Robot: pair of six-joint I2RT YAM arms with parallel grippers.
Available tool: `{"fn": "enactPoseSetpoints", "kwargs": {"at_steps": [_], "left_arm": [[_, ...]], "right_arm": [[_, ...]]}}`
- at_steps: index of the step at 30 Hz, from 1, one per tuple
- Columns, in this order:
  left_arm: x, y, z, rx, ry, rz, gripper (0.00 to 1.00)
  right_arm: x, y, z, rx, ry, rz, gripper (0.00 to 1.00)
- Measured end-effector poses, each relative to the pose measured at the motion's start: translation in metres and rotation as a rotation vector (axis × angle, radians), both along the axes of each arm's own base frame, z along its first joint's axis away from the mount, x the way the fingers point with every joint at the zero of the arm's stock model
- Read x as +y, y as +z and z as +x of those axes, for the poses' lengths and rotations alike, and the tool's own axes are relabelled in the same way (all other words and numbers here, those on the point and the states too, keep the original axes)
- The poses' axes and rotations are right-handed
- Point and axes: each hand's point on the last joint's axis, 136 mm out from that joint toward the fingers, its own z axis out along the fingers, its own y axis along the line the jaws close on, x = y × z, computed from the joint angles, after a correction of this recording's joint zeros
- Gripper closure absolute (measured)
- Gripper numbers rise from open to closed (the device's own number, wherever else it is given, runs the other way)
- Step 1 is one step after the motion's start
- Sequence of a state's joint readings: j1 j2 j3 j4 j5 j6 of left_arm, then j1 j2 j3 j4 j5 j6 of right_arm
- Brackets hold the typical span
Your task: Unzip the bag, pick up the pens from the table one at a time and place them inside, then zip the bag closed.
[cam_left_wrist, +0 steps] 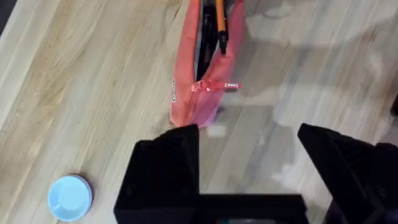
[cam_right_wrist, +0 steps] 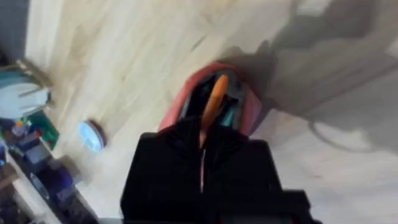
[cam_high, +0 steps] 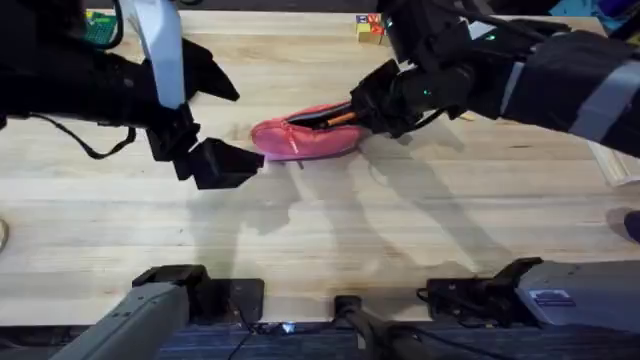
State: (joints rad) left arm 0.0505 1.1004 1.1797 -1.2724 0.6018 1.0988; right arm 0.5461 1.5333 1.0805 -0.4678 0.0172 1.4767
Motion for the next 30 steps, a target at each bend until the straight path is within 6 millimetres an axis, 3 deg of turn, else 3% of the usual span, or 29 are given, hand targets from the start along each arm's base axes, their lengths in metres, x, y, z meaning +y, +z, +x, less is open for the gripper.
{"fn": "enactPoseSetpoints", "kwargs": {"at_steps": [7, 18, 30], "left_arm": [[0.0, 0.0, 0.0, 0.0, 0.0, 0.0, 0.007], [0.0, 0.0, 0.0, 0.0, 0.0, 0.0, 0.008], [0.0, 0.0, 0.0, 0.0, 0.0, 0.0, 0.007]], "right_arm": [[0.001, 0.001, 0.0, 0.01, -0.143, 0.03, 0.969], [-0.001, -0.003, 0.002, 0.015, -0.198, 0.028, 0.97], [0.026, -0.028, 0.008, 0.006, -0.157, 0.013, 0.97]]}}
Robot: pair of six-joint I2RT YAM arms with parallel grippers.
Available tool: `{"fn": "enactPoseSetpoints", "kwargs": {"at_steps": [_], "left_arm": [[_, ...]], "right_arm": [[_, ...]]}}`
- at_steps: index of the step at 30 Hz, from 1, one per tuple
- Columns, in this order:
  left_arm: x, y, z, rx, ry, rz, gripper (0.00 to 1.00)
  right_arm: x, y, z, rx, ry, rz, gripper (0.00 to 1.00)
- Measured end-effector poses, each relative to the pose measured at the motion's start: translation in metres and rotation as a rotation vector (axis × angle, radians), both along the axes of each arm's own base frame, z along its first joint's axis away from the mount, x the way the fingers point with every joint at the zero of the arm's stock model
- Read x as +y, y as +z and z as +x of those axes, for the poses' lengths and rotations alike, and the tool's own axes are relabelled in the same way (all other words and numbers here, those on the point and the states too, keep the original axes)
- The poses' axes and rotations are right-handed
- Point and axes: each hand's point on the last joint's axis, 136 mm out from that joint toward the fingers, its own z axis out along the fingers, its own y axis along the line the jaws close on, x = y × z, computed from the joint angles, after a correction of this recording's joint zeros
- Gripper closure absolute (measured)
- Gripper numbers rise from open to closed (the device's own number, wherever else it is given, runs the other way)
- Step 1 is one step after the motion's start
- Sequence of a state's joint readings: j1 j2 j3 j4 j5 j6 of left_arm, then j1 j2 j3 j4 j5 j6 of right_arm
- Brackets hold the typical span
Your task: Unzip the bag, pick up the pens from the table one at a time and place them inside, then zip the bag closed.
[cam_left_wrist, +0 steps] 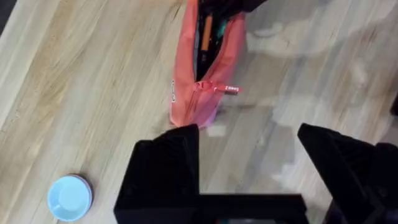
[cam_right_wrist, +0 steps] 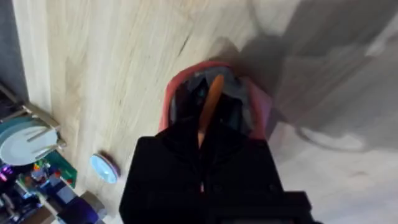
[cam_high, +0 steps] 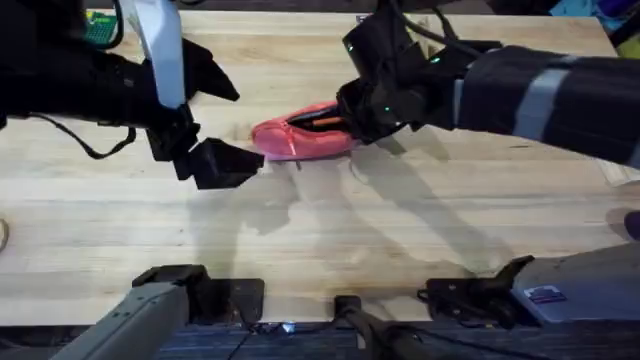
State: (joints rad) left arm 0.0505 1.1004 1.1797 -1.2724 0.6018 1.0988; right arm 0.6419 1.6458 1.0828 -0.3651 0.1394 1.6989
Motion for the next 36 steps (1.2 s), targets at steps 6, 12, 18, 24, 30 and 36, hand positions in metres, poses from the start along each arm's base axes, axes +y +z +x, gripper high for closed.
{"fn": "enactPoseSetpoints", "kwargs": {"at_steps": [6, 12, 18, 24, 30, 36], "left_arm": [[0.0, 0.0, 0.0, 0.0, 0.0, 0.0, 0.007], [0.0, 0.0, 0.0, 0.0, 0.0, 0.0, 0.007], [0.0, 0.0, 0.0, 0.0, 0.0, 0.0, 0.007], [0.0, 0.0, 0.0, 0.0, 0.0, 0.0, 0.007], [0.0, 0.0, 0.0, 0.0, 0.0, 0.0, 0.007], [0.0, 0.0, 0.0, -0.001, 0.0, 0.0, 0.007]], "right_arm": [[0.024, -0.003, 0.007, -0.047, 0.034, 0.037, 0.97], [0.036, -0.01, 0.003, -0.047, 0.059, 0.035, 0.97], [0.042, -0.009, 0.001, -0.05, 0.069, 0.043, 0.798], [0.053, 0.011, 0.013, -0.107, 0.07, 0.09, 0.033], [0.055, 0.013, 0.012, -0.105, 0.075, 0.091, 0.004], [0.055, 0.016, 0.009, -0.117, 0.129, 0.072, 0.004]]}}
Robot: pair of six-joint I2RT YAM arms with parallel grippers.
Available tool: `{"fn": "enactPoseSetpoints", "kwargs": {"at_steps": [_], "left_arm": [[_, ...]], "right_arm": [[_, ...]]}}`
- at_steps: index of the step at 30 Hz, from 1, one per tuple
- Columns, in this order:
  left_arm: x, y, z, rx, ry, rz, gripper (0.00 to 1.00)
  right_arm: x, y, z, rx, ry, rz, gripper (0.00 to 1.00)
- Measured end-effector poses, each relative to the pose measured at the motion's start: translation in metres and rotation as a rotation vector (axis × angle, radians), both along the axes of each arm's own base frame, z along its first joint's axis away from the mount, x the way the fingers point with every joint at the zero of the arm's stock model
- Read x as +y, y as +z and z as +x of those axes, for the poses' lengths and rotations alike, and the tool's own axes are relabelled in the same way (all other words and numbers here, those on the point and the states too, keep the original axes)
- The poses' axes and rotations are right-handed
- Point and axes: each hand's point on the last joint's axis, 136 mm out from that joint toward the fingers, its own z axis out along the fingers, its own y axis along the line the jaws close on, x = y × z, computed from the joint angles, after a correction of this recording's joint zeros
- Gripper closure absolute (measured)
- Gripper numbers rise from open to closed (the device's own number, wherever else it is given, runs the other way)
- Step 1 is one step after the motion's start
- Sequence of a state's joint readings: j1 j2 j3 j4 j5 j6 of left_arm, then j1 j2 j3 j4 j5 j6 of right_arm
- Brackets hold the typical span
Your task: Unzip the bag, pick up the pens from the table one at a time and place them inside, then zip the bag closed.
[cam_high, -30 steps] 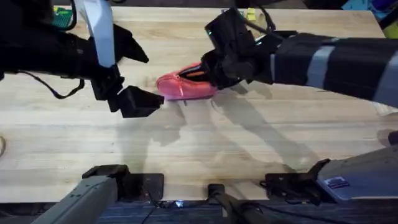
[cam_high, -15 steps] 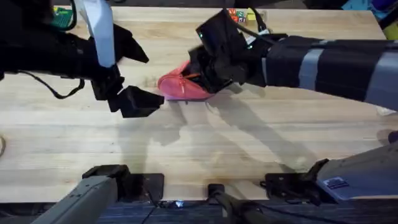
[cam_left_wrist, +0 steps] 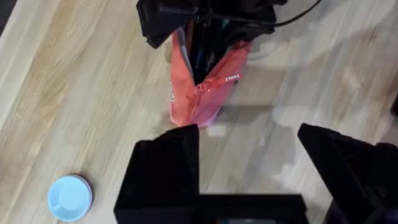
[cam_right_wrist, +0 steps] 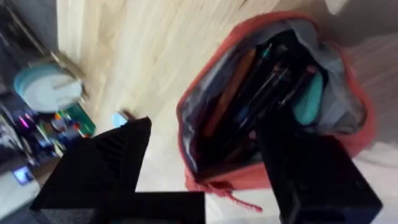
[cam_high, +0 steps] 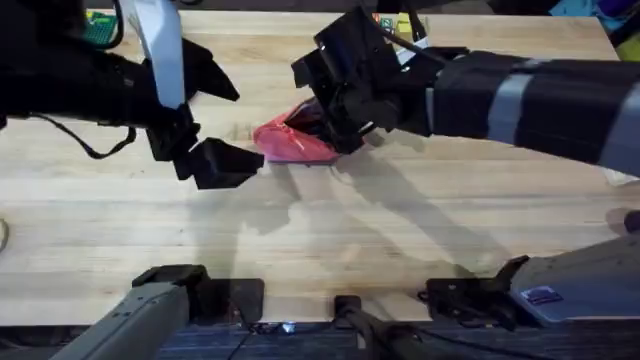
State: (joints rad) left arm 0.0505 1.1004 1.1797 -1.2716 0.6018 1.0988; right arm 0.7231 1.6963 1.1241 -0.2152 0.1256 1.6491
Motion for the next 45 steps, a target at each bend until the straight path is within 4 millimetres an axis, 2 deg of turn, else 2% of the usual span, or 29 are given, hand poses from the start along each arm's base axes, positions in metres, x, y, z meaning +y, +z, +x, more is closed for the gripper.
{"fn": "enactPoseSetpoints", "kwargs": {"at_steps": [3, 7, 11, 14, 18, 23, 30, 32, 33, 38, 41, 45], "left_arm": [[0.0, 0.0, 0.0, 0.0, 0.0, 0.0, 0.007], [0.0, 0.0, 0.0, 0.0, 0.0, 0.0, 0.008], [0.0, 0.0, 0.0, 0.0, 0.0, 0.0, 0.007], [0.0, 0.0, 0.0, 0.0, 0.0, 0.0, 0.007], [0.0, 0.0, 0.0, 0.0, 0.0, 0.0, 0.007], [0.0, 0.0, 0.0, 0.0, 0.0, 0.0, 0.007], [0.0, 0.0, 0.0, 0.0, 0.0, 0.0, 0.007], [0.0, 0.0, 0.0, 0.0, 0.0, 0.0, 0.007], [0.0, 0.0, 0.0, 0.0, 0.0, 0.0, 0.007], [0.0, 0.0, 0.0, 0.0, 0.0, 0.0, 0.007], [0.0, 0.0, 0.0, 0.0, 0.0, 0.0, 0.007], [0.0, 0.0, 0.0, 0.0, 0.0, 0.0, 0.008]], "right_arm": [[-0.003, 0.013, -0.004, -0.04, 0.069, -0.024, 0.004], [-0.015, 0.049, -0.003, -0.142, 0.143, -0.053, 0.004], [-0.039, 0.08, -0.004, -0.226, 0.196, -0.111, 0.004], [-0.059, 0.091, -0.008, -0.258, 0.246, -0.185, 0.005], [-0.082, 0.09, -0.014, -0.279, 0.359, -0.327, 0.005], [-0.109, 0.08, -0.017, -0.294, 0.556, -0.53, 0.004], [-0.145, 0.071, -0.013, -0.306, 0.775, -0.747, 0.004], [-0.159, 0.068, -0.012, -0.293, 0.818, -0.796, 0.004], [-0.182, 0.065, -0.008, -0.271, 0.849, -0.853, 0.004], [-0.225, 0.065, 0.002, -0.25, 0.884, -0.951, 0.004], [-0.246, 0.065, 0.005, -0.25, 0.961, -1.032, 0.004], [-0.264, 0.065, 0.007, -0.259, 1.1, -1.138, 0.004]]}}
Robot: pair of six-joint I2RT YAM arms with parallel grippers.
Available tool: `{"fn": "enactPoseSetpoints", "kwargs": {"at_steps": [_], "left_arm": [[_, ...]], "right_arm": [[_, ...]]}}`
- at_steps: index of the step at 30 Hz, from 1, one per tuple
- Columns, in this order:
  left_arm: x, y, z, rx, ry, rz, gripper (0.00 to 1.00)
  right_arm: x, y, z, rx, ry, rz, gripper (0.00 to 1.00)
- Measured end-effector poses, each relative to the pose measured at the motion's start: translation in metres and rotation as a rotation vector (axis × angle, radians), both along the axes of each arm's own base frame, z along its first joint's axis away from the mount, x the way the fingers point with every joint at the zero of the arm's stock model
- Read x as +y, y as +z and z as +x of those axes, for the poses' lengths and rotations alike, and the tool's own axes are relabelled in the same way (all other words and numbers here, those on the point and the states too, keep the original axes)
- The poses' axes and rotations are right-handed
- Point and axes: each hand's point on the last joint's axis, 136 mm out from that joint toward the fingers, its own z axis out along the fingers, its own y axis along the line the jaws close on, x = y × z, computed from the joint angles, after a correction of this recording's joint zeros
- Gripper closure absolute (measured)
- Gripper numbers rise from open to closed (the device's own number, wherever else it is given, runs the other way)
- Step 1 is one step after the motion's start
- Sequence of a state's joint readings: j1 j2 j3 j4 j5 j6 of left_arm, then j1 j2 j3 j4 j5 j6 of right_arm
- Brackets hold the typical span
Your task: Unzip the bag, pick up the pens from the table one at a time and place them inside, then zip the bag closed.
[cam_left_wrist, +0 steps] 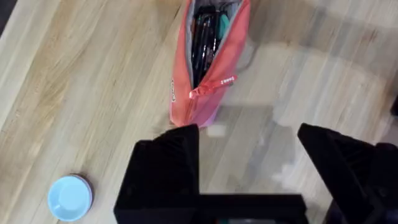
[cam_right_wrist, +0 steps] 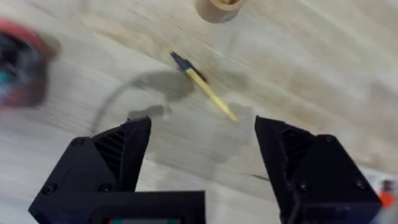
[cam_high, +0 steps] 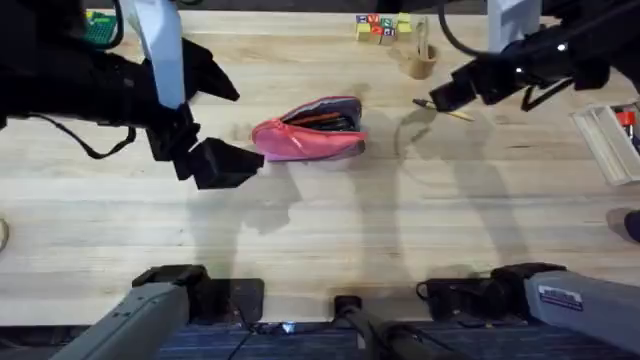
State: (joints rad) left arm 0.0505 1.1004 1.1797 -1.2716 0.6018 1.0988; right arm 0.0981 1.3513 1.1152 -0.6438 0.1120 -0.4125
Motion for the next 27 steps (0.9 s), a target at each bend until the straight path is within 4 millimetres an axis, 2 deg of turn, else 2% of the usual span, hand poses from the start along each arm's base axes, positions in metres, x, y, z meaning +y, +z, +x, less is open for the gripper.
{"fn": "enactPoseSetpoints", "kwargs": {"at_steps": [4, 15, 21, 27], "left_arm": [[0.0, 0.0, 0.0, 0.0, 0.0, 0.0, 0.007], [0.0, 0.0, 0.0, 0.0, 0.0, 0.0, 0.007], [0.0, 0.0, 0.0, 0.0, 0.0, 0.0, 0.007], [0.0, 0.0, 0.0, 0.0, 0.0, 0.0, 0.008]], "right_arm": [[-0.008, 0.0, 0.001, 0.004, 0.096, -0.083, 0.004], [-0.008, 0.001, 0.005, -0.008, 0.221, -0.173, 0.004], [-0.008, -0.023, 0.012, 0.054, 0.285, -0.209, 0.004], [-0.007, -0.04, 0.031, 0.054, 0.313, -0.228, 0.004]]}}
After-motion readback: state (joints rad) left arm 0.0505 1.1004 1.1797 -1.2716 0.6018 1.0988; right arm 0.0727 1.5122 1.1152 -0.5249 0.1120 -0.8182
